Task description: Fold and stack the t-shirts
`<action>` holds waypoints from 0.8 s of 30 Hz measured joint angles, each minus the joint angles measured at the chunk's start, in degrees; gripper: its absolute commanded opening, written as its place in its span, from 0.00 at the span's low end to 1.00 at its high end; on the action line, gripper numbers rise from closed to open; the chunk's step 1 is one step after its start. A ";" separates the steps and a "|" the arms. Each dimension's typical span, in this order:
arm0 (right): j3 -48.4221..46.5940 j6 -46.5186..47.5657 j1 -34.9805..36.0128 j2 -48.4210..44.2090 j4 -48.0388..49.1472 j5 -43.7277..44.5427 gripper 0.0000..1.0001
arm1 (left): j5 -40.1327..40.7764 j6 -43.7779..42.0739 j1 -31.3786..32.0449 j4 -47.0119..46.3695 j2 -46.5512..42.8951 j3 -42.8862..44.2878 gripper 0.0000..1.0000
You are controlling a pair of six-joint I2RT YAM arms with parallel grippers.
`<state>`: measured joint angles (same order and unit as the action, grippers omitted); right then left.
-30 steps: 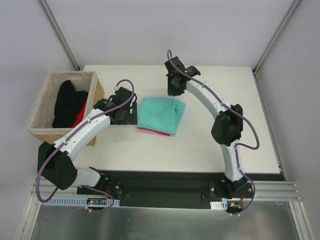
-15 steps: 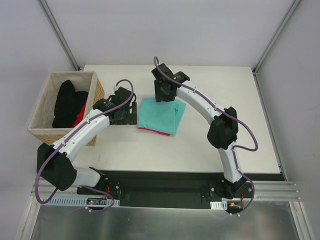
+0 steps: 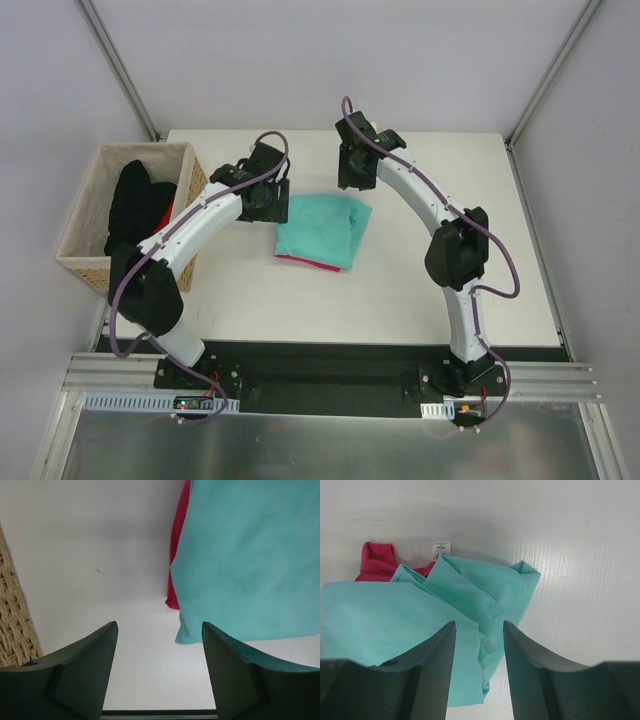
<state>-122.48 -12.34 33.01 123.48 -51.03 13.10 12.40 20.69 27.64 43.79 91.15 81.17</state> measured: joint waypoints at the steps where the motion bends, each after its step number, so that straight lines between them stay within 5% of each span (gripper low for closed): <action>1: 0.00 0.00 0.02 0.00 -0.02 -0.02 0.46 | -0.52 -0.59 -0.02 -0.24 1.51 1.42 0.54; 24: 0.00 -0.63 -1.05 0.00 -0.33 -0.61 0.46 | -13.46 -6.84 -8.96 -1.40 21.77 20.06 0.57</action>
<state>-122.48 -12.97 31.97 123.48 -51.35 12.49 -1.06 13.85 18.68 42.39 112.92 101.23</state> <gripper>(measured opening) 0.465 0.578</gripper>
